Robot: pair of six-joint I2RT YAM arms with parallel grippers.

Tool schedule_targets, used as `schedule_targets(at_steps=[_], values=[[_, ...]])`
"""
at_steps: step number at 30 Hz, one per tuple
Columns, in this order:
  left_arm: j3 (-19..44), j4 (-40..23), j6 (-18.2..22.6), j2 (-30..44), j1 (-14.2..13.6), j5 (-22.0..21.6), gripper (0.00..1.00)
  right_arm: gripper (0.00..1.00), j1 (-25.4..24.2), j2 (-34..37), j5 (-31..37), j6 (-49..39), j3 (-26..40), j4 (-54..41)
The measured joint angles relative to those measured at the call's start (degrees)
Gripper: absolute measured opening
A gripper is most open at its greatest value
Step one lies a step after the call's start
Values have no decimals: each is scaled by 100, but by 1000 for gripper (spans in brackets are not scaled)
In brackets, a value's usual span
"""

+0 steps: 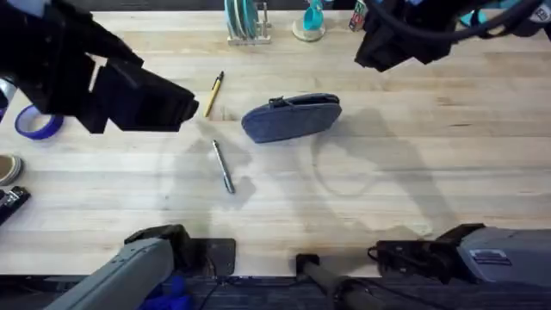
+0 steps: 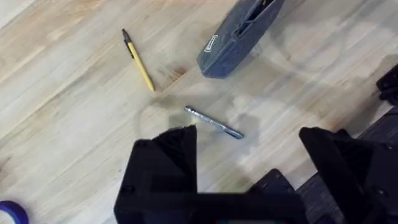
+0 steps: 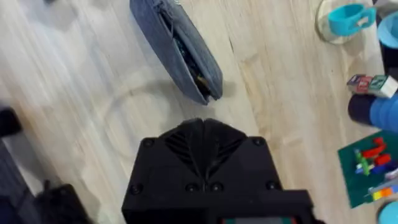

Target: Unzip the bag, pick up the pens from the table one at a time and place them inside, then zip the bag closed.

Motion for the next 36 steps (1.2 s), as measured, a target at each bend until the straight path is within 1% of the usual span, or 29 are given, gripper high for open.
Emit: schedule_targets(at_steps=[11,15,24,36], values=[[0,0,0,0,-2,0,995,28,0,275,0,-1400,3,0],[0,0,0,0,-1,0,995,27,0,283,0,-1717,3,-3],[0,0,0,0,-2,0,995,28,0,594,0,-2123,7,1],[0,0,0,0,-2,0,995,28,0,1052,0,-2177,7,4]])
